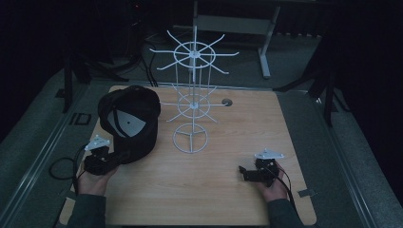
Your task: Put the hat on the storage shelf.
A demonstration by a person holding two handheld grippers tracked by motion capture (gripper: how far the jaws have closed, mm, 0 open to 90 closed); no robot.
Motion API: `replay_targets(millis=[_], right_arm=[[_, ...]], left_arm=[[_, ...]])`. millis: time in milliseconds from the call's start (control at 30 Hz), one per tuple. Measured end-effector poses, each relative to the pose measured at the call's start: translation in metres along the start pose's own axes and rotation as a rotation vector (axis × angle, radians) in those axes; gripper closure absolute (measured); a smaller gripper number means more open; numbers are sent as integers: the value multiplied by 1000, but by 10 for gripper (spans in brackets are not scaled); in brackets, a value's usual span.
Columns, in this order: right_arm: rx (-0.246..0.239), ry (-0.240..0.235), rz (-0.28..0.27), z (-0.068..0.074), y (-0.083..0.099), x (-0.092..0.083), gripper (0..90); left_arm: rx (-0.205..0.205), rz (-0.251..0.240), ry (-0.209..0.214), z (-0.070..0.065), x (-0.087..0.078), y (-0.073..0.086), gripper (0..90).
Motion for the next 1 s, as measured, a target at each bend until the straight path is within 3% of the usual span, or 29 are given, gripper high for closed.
replay_targets(millis=[267,533,967,1000], right_arm=[[0,0,0,0,0,0,115],[1,0,-1,0,0,0,115],[1,0,0,0,0,0,115],[2,-1,1,0,0,0,115]], left_arm=[[26,-43,-37,-8,-4,-11,867],[27,-87,-61,-15,-9,-22,867],[52,-104,-83,-21,-11,-33,867],[62,-114,-99,-24,-13,-35,867]])
Point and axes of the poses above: each handheld gripper's, and its own axes: x roughly forward along the jaws, y roughly out of its underside, z roughly to its left, the point moved 2 cm from there along x, roughly forward along the jaws, and after that the axes turned 12 degrees about -x, right-handed, at the moved point
